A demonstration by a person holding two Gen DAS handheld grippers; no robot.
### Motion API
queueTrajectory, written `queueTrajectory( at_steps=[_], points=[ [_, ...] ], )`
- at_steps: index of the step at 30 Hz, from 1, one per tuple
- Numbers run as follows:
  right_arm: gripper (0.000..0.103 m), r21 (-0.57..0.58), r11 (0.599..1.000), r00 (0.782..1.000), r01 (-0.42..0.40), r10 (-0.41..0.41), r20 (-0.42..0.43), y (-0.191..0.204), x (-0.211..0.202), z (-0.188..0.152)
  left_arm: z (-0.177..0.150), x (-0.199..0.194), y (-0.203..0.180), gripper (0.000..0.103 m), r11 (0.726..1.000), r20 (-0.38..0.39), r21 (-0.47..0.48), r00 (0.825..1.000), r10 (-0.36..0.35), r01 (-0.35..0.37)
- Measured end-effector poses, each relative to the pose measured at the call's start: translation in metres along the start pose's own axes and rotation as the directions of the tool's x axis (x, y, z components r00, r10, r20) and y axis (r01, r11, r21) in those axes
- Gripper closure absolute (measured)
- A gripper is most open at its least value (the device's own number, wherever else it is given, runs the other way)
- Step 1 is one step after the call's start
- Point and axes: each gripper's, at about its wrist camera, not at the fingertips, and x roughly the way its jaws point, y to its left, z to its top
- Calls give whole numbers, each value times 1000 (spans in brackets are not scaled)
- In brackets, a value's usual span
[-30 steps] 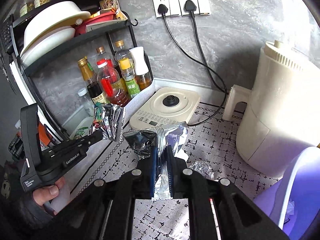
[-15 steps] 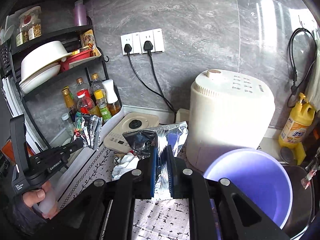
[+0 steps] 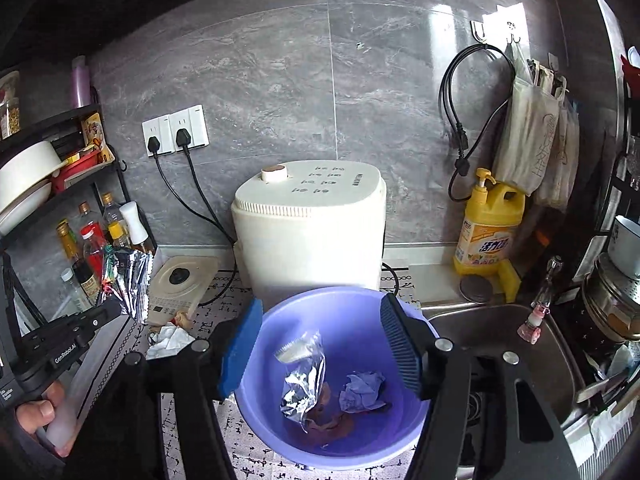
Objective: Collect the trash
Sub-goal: 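Carry both held wrappers over the lavender bucket and release them inside, then move both tools back from the bucket toward the tissues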
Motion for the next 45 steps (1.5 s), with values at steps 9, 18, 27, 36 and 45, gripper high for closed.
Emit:
queueTrajectory(
  at_steps=[9, 18, 27, 36, 45],
  points=[
    [23, 60, 997, 999, 49, -49, -1, -39, -33, -16, 5, 7, -62, 97, 992, -23, 86, 995, -93, 94],
    [18, 135, 988, 997, 74, -72, -20, -76, -62, -42, -2, 27, -116, 97, 971, -85, 154, 982, -170, 181],
    [16, 149, 986, 997, 74, -69, -39, -105, -75, -57, -9, 45, -138, 25, 969, -152, 135, 970, -188, 209],
    [8, 105, 995, 1000, 1, 2, -32, -104, -71, -57, -12, 9, -118, 6, 993, -113, 90, 991, -70, 81],
    [8, 79, 993, 994, -91, 95, -44, -79, -59, -52, -12, -31, -75, 6, 999, -85, 34, 996, 33, -31]
  ],
)
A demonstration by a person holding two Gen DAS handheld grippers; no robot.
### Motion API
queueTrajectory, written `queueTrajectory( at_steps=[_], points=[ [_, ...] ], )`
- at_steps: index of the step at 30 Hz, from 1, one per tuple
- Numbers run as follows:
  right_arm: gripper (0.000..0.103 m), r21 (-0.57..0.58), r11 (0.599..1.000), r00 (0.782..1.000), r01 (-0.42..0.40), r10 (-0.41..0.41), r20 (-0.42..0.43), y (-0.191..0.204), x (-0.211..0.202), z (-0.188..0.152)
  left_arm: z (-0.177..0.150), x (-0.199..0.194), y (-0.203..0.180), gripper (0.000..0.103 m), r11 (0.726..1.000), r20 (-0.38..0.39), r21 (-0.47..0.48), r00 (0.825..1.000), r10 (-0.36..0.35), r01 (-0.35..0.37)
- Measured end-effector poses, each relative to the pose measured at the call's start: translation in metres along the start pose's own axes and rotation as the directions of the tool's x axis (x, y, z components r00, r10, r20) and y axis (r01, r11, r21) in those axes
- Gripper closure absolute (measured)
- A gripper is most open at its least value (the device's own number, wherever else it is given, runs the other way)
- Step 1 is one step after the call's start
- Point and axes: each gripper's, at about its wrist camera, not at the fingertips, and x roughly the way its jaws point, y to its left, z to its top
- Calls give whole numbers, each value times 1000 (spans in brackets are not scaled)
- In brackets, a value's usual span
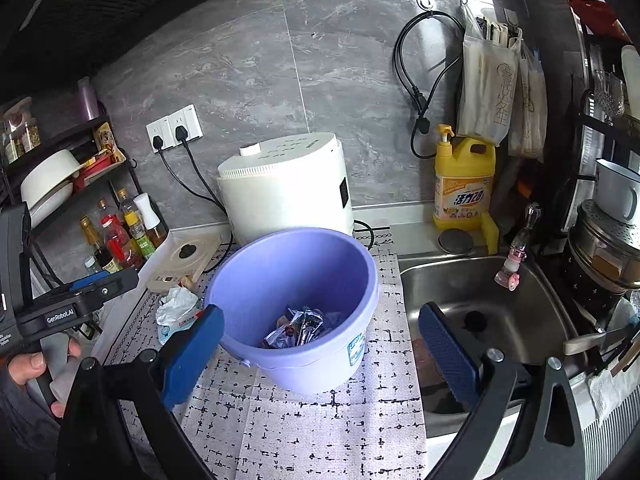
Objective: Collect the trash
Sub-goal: 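Move both tools back from the bucket toward the tissues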
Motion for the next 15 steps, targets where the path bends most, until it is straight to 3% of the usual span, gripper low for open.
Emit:
queueTrajectory(
  at_steps=[15],
  points=[
    [8, 7, 1000, 1000, -12, 12, -18, 104, 43, -1, 11, -11, 112, 6, 999, -4, -15, 999, 40, -40]
  ],
)
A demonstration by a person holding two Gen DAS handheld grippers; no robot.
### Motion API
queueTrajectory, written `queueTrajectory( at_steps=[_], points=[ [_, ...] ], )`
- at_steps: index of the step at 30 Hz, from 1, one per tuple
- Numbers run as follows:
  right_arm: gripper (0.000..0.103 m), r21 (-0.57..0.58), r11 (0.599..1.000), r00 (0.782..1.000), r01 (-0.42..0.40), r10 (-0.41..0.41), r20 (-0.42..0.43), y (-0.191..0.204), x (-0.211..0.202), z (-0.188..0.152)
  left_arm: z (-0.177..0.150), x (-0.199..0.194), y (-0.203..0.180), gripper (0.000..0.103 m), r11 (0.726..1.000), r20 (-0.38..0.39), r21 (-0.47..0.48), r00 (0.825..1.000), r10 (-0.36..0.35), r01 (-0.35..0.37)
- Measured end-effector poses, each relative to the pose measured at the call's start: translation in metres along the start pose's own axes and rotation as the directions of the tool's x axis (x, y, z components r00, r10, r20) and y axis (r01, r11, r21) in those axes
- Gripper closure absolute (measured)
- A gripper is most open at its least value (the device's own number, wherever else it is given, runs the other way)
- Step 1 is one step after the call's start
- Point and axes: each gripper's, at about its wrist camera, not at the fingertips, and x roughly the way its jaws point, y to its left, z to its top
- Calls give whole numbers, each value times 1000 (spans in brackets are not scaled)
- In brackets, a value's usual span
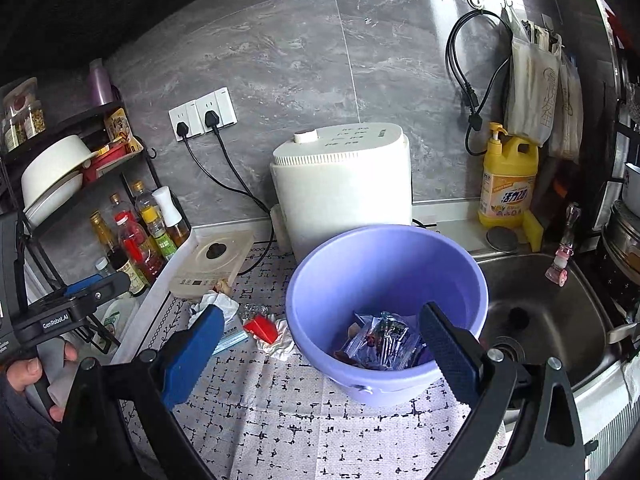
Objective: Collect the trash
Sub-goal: 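Move both tools back from the bucket toward the tissues, then grasp the white tissue with the left gripper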
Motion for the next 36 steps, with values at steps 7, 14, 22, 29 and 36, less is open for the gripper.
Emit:
queueTrajectory(
  at_steps=[7, 14, 22, 29, 36],
  points=[
    [8, -5, 1000, 1000, 9, -9, 4, 51, 23, -1, 4, 6, 47, 6, 1000, -19, 21, 1000, -1, 2],
    [8, 13, 1000, 1000, 24, -24, -9, 88, 47, -9, 3, 18, 84, 6, 999, -48, 47, 999, -14, 16],
    [8, 39, 997, 998, 61, -60, -29, 116, 69, -23, -6, 33, 113, 6, 996, -90, 76, 995, -46, 53],
    [11, 39, 987, 987, 156, -154, -54, 133, 82, -48, -21, 52, 129, 7, 987, -121, 72, 984, -133, 142],
    [25, 62, 982, 980, 176, -169, -108, 133, 97, -71, -40, 90, 132, 35, 976, -213, 44, 957, -198, 212]
  ],
)
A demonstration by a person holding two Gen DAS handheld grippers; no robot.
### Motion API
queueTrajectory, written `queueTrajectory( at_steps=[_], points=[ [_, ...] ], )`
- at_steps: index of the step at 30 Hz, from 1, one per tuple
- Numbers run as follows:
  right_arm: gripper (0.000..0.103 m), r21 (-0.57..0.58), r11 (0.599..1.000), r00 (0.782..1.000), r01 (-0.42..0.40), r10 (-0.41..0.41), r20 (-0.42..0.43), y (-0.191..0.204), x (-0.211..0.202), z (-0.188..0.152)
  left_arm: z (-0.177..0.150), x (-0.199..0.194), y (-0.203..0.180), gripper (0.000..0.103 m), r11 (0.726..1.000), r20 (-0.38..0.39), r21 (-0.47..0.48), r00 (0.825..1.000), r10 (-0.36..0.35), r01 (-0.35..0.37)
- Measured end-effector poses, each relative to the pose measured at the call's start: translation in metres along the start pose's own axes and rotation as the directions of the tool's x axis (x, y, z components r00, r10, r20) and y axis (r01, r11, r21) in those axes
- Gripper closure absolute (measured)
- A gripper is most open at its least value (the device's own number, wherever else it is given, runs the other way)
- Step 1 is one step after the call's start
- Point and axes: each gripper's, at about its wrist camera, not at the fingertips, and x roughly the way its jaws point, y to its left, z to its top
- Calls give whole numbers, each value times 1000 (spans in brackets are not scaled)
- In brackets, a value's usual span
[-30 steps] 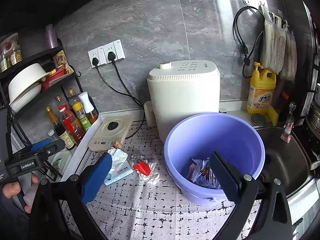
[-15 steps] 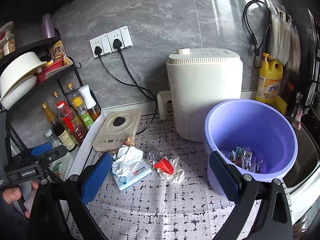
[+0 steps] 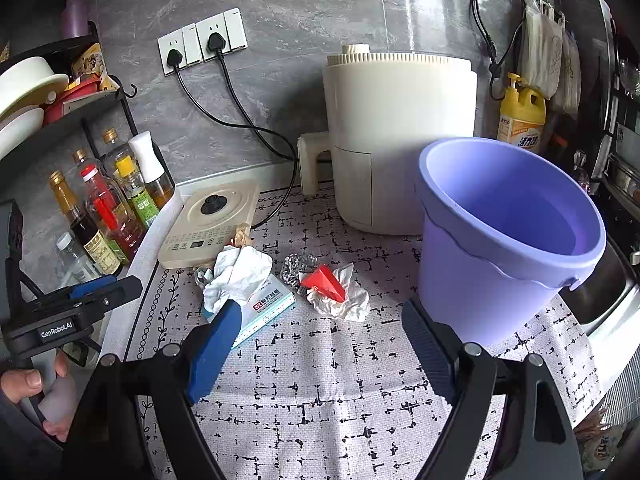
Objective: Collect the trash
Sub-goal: 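Grasp the white tissue with the left gripper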
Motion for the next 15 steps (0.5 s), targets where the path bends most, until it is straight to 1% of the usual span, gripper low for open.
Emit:
queueTrajectory(
  at_steps=[1, 2, 3, 5, 9, 14, 15],
  points=[
    [29, 7, 1000, 1000, -3, 3, -10, -2, 3, -2, -1, 7, 1, 37, 1000, -12, 0, 1000, -9, 9],
    [32, 13, 1000, 1000, -5, 5, -18, -3, 5, -4, -1, 14, 0, 42, 1000, -26, -1, 1000, -16, 16],
    [33, 14, 1000, 1000, -4, 4, -26, -4, 8, -6, -2, 20, 0, 48, 1000, -38, -6, 999, -27, 27],
    [38, 9, 1000, 999, -1, 2, -35, -5, 13, -8, -3, 31, 0, 53, 999, -54, -16, 997, -53, 52],
    [43, -16, 1000, 999, 6, -7, -49, -8, 28, -9, -5, 53, -4, 53, 997, -74, -30, 995, -67, 65],
    [52, -29, 1000, 997, -2, 0, -83, -9, 48, -8, -6, 82, -6, 53, 996, -101, -49, 992, -74, 69],
    [52, -39, 999, 996, -8, 5, -86, -8, 51, -7, -6, 88, -7, 53, 996, -109, -53, 991, -72, 66]
  ],
)
